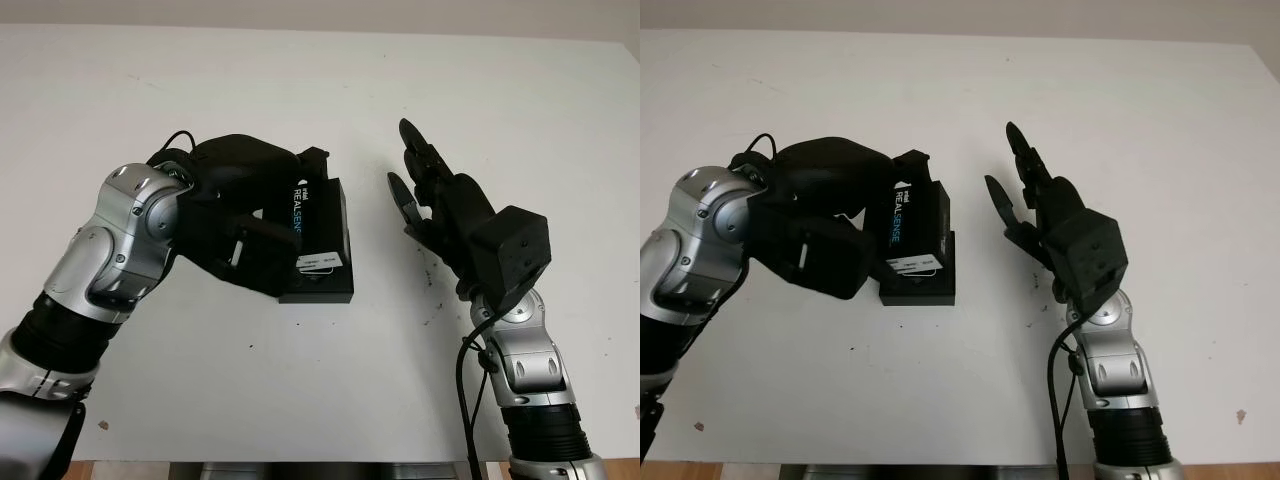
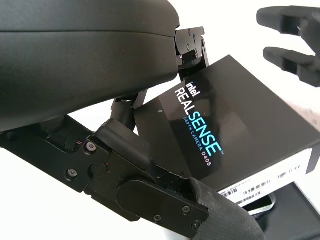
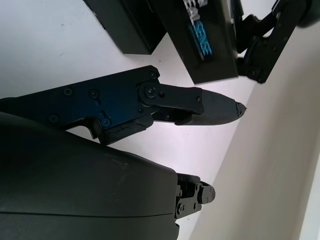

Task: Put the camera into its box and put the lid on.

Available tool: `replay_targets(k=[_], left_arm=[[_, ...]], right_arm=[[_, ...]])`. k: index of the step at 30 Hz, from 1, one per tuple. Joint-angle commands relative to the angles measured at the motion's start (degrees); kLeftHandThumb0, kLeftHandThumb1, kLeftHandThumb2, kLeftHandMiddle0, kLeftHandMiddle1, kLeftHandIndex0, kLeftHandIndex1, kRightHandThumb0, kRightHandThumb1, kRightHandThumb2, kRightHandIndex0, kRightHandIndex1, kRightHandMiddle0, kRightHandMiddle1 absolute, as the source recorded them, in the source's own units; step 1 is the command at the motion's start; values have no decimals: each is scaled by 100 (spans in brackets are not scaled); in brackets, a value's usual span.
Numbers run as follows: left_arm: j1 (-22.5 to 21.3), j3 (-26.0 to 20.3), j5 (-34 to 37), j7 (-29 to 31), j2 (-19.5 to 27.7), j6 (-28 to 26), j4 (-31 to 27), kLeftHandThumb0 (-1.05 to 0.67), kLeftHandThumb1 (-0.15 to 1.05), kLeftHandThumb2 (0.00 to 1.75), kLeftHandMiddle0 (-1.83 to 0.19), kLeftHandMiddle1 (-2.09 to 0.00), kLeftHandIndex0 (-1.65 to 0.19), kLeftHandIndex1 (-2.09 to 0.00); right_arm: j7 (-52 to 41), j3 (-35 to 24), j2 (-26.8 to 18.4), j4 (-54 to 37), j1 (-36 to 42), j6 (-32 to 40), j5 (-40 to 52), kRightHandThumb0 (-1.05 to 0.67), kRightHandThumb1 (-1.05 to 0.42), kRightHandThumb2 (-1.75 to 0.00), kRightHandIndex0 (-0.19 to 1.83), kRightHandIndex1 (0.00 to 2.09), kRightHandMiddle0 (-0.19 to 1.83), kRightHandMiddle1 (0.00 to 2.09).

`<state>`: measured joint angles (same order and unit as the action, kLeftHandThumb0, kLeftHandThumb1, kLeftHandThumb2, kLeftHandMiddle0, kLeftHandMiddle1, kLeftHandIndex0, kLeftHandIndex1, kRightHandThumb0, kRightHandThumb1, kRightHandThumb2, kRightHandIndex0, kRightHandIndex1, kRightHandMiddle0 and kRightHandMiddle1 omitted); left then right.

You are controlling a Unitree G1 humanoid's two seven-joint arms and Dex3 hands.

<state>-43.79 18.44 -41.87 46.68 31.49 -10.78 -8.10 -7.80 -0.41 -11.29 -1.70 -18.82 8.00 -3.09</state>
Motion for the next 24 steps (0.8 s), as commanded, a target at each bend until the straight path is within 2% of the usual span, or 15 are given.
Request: replay_targets(k=[1, 5, 7, 9, 11, 14, 19, 24], left_arm=[[-99, 130, -65, 55, -146, -147, -82, -30, 105, 22, -108, -209, -45, -209], [-135, 260, -124, 206, -143, -204, -49, -31, 103, 16, -99, -209, -52, -209], [-65, 290, -70, 284, -133, -191, -52, -31, 104, 14, -95, -209, -33, -209], [-4, 263, 28, 325, -140, -184, -54, -30, 105, 16, -97, -209, -29, -209], [45, 224, 167, 343, -115, -133, -57, -29, 105, 17, -105, -209, -45, -209], [102, 227, 233, 289, -22, 23, -113, -29, 105, 19, -109, -209, -56, -209], [51, 272, 174, 488, 125, 74, -270, -30, 105, 21, -107, -209, -41, -209], [-7, 232, 171, 604, 314, 291, -239, -28, 105, 23, -109, -209, -49, -209]], right_arm=[[26, 0, 18, 34, 32, -124, 1, -69, -105, -49, -1, 6, 4, 6], [44, 6, 36, 41, 39, -126, -10, -70, -105, -49, 0, 6, 4, 6], [41, 12, 42, 38, 39, -129, -5, -70, -105, -49, 0, 6, 4, 6], [44, 14, 51, 63, 41, -187, 0, -69, -105, -49, -1, 6, 4, 6], [60, 19, 46, 87, 39, -191, -25, -70, -105, -49, -1, 6, 4, 6], [61, 14, 42, 113, 34, -190, -19, -70, -105, -49, -1, 6, 4, 6], [74, 6, 47, 160, 15, -214, -7, -70, -105, -48, 0, 6, 4, 6], [76, 3, 50, 207, 3, -279, -3, -69, -105, -48, 0, 6, 5, 6]])
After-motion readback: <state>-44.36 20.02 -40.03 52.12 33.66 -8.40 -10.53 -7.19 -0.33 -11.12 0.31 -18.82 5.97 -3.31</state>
